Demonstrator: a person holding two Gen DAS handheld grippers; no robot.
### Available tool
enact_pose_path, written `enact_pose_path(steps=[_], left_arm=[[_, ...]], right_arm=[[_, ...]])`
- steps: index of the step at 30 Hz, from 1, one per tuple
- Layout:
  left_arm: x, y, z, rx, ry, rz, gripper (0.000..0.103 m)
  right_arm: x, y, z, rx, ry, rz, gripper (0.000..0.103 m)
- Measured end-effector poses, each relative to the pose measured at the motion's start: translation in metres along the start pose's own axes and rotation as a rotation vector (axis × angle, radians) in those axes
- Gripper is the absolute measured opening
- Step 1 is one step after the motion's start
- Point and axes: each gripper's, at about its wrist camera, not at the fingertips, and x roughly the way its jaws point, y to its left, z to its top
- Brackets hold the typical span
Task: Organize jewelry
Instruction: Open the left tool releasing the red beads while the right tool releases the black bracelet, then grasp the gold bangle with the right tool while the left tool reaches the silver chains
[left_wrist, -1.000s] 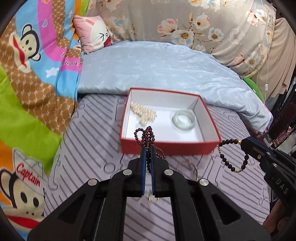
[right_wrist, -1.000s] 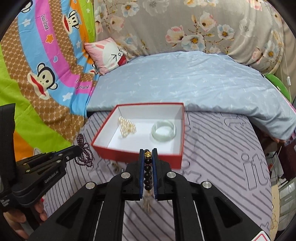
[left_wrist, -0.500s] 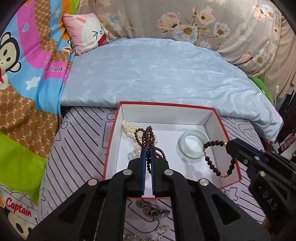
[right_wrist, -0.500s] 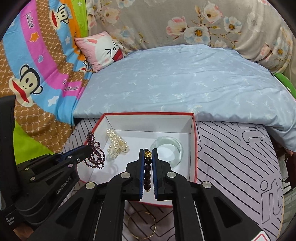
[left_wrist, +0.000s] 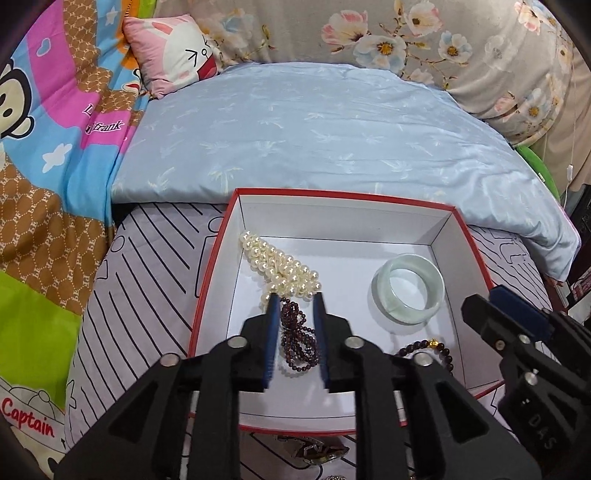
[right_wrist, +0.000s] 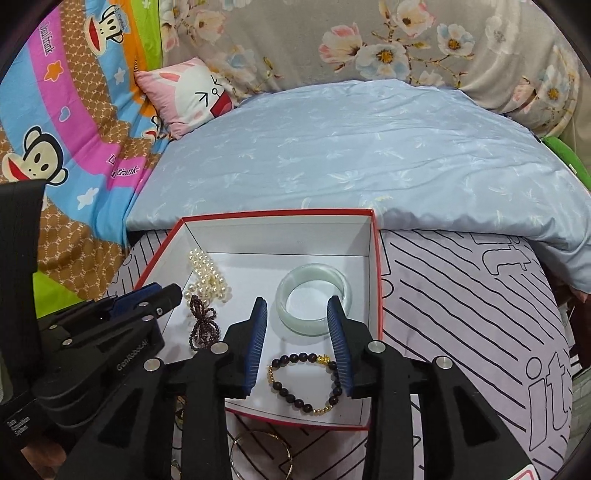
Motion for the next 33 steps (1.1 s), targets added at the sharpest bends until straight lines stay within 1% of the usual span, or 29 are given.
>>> enact_pose_path(steps=[1, 2, 6, 7, 8, 10, 15, 18, 22, 27, 32, 33], left_arm=[[-0.001, 0.001, 0.000, -0.005, -0.002, 0.001, 0.026], [-0.004, 0.003, -0.001, -0.008, -0.007, 0.000, 0.028], [-0.018, 0.008, -0.005, -0.015, -0.018, 0.006, 0.029], [-0.022, 0.010, -0.007, -0.022, -0.020, 0.005, 0.030], [-0.028, 0.014, -0.009, -0.032, -0.023, 0.006, 0.035], [-0.038, 0.020, -0.014, -0.045, -0.034, 0.007, 0.038], [-0.061, 0.034, -0.033, -0.069, -0.043, 0.022, 0.038], [-0.069, 0.045, -0.049, -0.073, -0.039, 0.048, 0.038], [-0.069, 0.058, -0.074, -0.087, 0.006, 0.063, 0.038], [-0.066, 0.070, -0.105, -0.104, 0.060, 0.074, 0.038], [-0.060, 0.076, -0.125, -0.119, 0.103, 0.073, 0.038], [-0.059, 0.078, -0.126, -0.119, 0.098, 0.078, 0.038]], right_arm=[[-0.004, 0.000, 0.000, 0.002, -0.002, 0.002, 0.034], [-0.007, -0.001, -0.001, 0.005, -0.006, 0.002, 0.034], [-0.020, -0.003, -0.006, 0.016, -0.008, 0.007, 0.034], [-0.023, -0.003, -0.008, 0.018, -0.007, 0.010, 0.034], [-0.026, -0.004, -0.011, 0.018, -0.003, 0.008, 0.034], [-0.032, -0.006, -0.018, 0.018, 0.002, 0.004, 0.034], [-0.045, -0.009, -0.040, 0.025, 0.037, 0.006, 0.034], [-0.047, -0.009, -0.055, 0.021, 0.064, 0.006, 0.034], [-0.042, -0.005, -0.076, 0.000, 0.107, -0.006, 0.034], [-0.031, 0.000, -0.098, -0.003, 0.157, 0.001, 0.034], [-0.020, 0.005, -0.108, -0.011, 0.187, 0.000, 0.032], [-0.017, 0.005, -0.109, -0.013, 0.191, -0.002, 0.032]])
